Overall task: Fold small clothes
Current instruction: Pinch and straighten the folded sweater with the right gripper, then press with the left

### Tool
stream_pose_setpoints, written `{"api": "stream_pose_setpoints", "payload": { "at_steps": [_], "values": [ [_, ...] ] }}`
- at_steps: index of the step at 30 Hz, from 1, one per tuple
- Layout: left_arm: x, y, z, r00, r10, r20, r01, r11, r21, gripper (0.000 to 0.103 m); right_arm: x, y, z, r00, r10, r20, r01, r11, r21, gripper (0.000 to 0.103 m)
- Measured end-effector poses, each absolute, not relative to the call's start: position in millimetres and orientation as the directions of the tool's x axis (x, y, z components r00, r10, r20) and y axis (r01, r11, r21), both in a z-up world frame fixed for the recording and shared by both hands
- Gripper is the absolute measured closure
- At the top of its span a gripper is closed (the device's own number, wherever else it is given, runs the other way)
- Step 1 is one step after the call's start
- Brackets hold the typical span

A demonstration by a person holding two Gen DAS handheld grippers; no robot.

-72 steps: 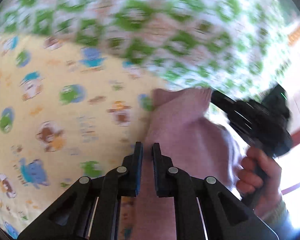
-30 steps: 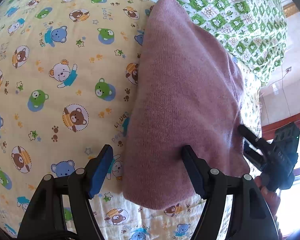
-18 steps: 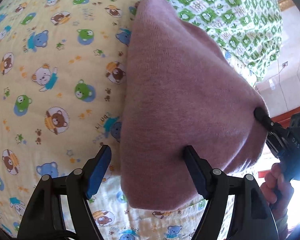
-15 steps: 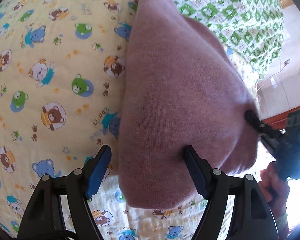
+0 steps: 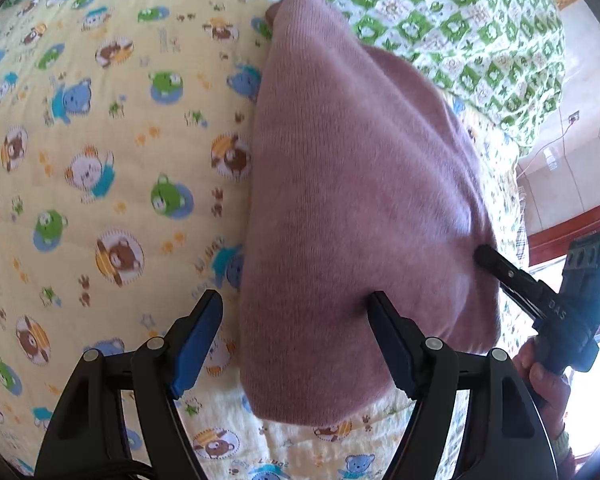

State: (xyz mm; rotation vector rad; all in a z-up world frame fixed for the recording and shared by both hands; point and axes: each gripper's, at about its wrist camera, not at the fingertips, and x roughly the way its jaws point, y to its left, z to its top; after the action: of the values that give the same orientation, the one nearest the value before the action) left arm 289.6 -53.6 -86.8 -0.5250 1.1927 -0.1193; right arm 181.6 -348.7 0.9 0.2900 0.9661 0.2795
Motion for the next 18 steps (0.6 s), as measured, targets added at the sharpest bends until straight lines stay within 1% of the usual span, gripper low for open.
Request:
{"api": "stream_pose_setpoints", "payload": {
  "at_steps": [1, 3, 4, 5, 8, 11, 18],
  "values": [
    [292, -52, -86, 0.382, -0.357, -0.853, -0.185, 0.874, -0.449, 0.027, 182, -348, 4, 0.545, 0.354, -0.760, -0.102, 0.928, 0.359, 0.073],
    [297, -50, -84, 0.386, -0.359, -0.850, -0.187, 0.872, -0.453, 0.027, 183, -348, 6, 0.550, 0.352, -0.758, -0.090, 0.927, 0.365, 0.061],
    [300, -49, -83, 0.388, -0.357, -0.850, -0.186, 0.873, -0.452, 0.027, 184, -348, 7, 0.552, 0.352, -0.756, -0.083, 0.925, 0.370, 0.049],
    [301, -48, -83, 0.389, -0.356, -0.850, -0.184, 0.874, -0.450, 0.027, 185, -350, 7, 0.558, 0.352, -0.752, -0.075, 0.923, 0.376, 0.041],
    [309, -46, -82, 0.396, -0.348, -0.850, -0.183, 0.877, -0.445, 0.025, 193, -350, 5, 0.566, 0.349, -0.747, -0.059, 0.921, 0.385, 0.038],
    [317, -43, -83, 0.403, -0.349, -0.846, -0.193, 0.871, -0.451, 0.025, 203, -353, 0, 0.555, 0.391, -0.735, -0.046, 0.896, 0.442, 0.038],
    [343, -41, -91, 0.403, -0.369, -0.838, -0.201, 0.857, -0.474, 0.023, 227, -361, -19, 0.519, 0.453, -0.725, -0.020, 0.854, 0.520, 0.034]
  ]
}}
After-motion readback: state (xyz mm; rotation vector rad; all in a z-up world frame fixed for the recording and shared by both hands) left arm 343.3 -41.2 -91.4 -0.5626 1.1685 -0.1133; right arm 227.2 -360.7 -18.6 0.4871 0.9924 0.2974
